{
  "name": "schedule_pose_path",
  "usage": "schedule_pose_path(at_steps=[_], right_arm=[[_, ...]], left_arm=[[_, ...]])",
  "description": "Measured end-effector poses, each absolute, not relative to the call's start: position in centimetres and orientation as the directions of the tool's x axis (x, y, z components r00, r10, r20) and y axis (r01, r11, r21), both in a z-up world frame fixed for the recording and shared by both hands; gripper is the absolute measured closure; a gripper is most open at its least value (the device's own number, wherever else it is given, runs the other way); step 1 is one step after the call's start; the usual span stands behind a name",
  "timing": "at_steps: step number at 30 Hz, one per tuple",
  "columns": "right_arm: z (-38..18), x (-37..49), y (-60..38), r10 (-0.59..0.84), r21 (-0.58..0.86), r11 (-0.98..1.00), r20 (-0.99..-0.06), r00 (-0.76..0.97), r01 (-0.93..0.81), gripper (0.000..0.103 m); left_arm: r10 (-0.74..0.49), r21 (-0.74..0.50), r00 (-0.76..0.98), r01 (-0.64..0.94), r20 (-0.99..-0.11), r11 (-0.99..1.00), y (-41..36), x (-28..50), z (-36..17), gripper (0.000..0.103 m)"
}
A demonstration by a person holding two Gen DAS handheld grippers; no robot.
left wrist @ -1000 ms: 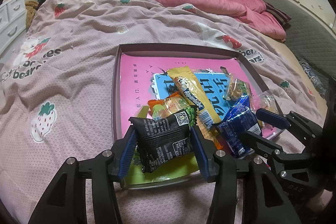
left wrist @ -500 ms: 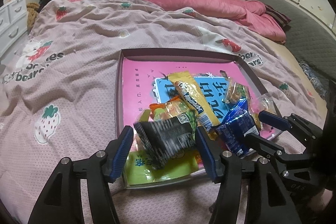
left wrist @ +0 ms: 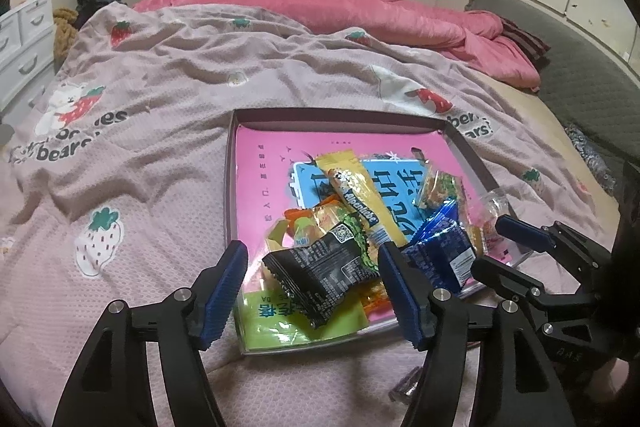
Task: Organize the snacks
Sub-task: 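Lower the black pack into the tray with the left gripper while the right releases the blue pack, then withdraw both open grippers from the tray toward the remaining chocolate and candy bag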
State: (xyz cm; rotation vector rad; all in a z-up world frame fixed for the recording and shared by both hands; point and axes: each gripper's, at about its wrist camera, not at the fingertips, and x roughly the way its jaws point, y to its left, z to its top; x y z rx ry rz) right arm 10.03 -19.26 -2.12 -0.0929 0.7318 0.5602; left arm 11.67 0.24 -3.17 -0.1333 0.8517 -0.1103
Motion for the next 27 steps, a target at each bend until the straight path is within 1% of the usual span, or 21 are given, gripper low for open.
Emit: schedule_pose_path(at_steps=[10,27], right_arm=[[-0.9,8.7,-19.3,0.441,0.060,0.848,-0.630,0.639,-0.526,0.041],[0.5,5.6,-19.5,0.427,0.016,0.842,-0.629,0.649,-0.539,0.039]], left_arm=[[-0.152,-0.159,0.672,0.051,-0.725,0.986,0.2,10.5,-1.8,0.029],[-0.174,-0.145,0.676,0.100,-0.716,0.984,-0.5,8.2,-0.2,0.028]])
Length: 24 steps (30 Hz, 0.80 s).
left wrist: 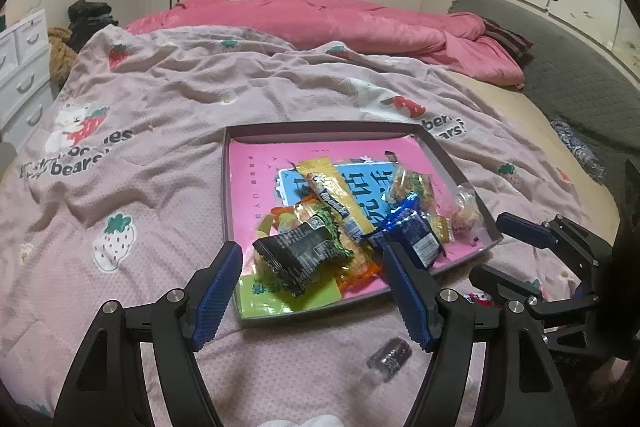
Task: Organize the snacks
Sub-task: 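Withdraw both open grippers from the tray toward the remaining chocolate and candy bag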
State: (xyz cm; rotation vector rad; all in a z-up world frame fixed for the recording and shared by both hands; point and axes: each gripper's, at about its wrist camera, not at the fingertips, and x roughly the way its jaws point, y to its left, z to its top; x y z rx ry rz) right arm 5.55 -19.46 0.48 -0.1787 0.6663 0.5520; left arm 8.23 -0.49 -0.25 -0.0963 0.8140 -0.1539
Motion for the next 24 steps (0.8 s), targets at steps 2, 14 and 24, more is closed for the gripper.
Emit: schedule_pose_path(at_steps=[2,14,24], right_arm=[[0.6,5.3,-19.4,0.424,0.008,0.842,-0.629,0.652,-0.540,0.039],[0.6,3.8,-19.9,0.398,-0.019,0.842,-0.653,0.645,-0.539,0.039],[0.2,2.8,-19.5,0.382,-0.046,0.832,-0.676,0.630,-0.553,0.039]], left_arm=[[-0.176,-0.144,0.677,0.104,-0.715,0.984,-0.5,8.0,-0.1,0.028],[-0.195,-0.132,0.652,0.145,-0.733,0.981,-1.5,6.5,-0.2,0.028],[-0.213,-0.127,0.616,0.180,-0.759,0.975,-2.5,5.7,-0.7,0.028]])
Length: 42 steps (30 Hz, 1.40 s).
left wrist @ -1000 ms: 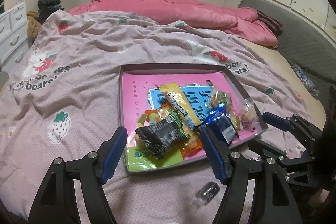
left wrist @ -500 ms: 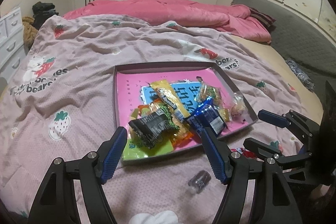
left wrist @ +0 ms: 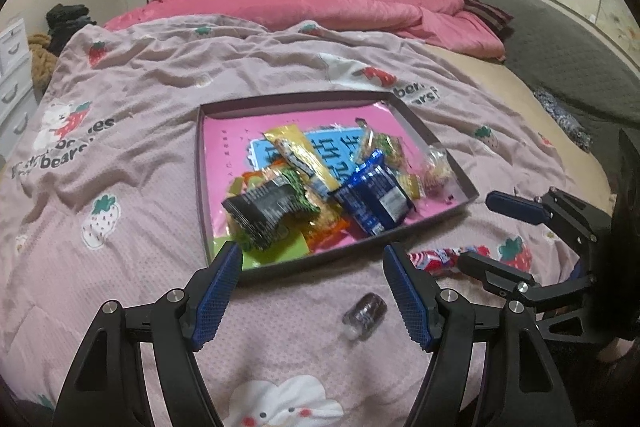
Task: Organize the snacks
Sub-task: 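Withdraw both open grippers from the tray toward the remaining chocolate and candy bag, then grasp the brown chocolate with the left gripper while the right grasps the red candy bag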
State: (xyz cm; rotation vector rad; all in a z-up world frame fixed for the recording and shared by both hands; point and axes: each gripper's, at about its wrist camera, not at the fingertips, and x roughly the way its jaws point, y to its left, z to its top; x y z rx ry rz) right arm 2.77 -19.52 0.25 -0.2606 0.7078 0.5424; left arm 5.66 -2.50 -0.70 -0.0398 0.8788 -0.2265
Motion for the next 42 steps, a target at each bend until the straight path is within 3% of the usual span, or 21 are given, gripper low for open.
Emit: schedule_pose_path(at_steps=[22,42], right_arm=[[-1.7,2.4,-19.4,0.326,-0.068,0.826,-0.751,0.574,-0.559,0.039],[-7.3,6.7,-18.9,0.227,-0.092,0.806,-0.865,0.448,-0.585,0.039]], left_arm=[[-0.226,-0.111,0.509,0.246,-0.830,0.963,-5.0,4.6,-3.5,0.028],[-0.253,-0.152,0.400,0.267,-0.881,0.952,-6.0,5.9,-7.3,0.028]])
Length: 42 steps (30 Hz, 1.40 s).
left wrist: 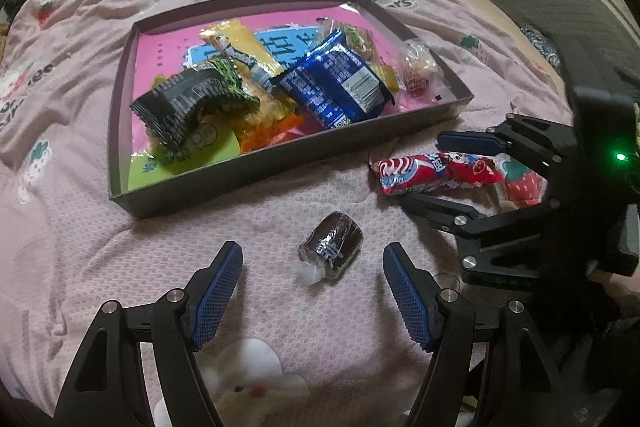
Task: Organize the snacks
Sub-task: 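Grasp the brown chocolate with the left gripper while the right grasps the red candy bag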
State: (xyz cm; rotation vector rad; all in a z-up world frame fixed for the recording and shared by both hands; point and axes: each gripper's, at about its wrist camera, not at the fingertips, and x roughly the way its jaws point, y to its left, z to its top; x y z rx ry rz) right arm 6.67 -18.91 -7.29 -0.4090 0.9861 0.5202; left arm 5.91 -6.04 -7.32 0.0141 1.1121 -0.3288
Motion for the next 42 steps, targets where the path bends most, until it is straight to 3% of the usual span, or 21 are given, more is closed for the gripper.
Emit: schedule_pose_path(at_steps=[5,7,13,14,19,42], right_arm=[[-7.8,7.1,-18.6,0.265,-0.051,0.790,-0.871,0.415,-0.611,0.052],[-7.8,6.9,-18.5,0.289,-0.025,0.781,-0.871,0.397,-0.624,0.065],[-7.4,6.7,-18.7,0.341,0.042,0.782,-0.863,0.372,-0.622,0.079],[-7.4,6.7,-18.8,0.348,0.052,0.786,-0.861,0.371,-0.616,0.079],[-6.9,6.7,-19.3,0.402,0.125,0.791,-0.844,0.355,-0.600,0.081],[-3.5,6.2,-20.5,0.543,0.232,0.773,-0.722,0.428,-0.590,0.082]], left_arm=[[-0.251,-0.155,0.387,0.264,-0.887,0.952,-6.1,6.4,-8.0,0.028],[-0.252,-0.156,0.384,0.264,-0.888,0.952,-6.1,6.5,-8.2,0.028],[-0.272,-0.183,0.379,0.256,-0.885,0.949,-6.0,7.0,-8.7,0.031],[-0.273,-0.185,0.378,0.253,-0.884,0.950,-6.0,7.1,-8.7,0.040],[-0.299,-0.204,0.367,0.275,-0.881,0.939,-6.4,7.2,-8.8,0.065],[-0.304,-0.199,0.498,0.253,-0.812,0.947,-5.4,6.4,-4.5,0.066]])
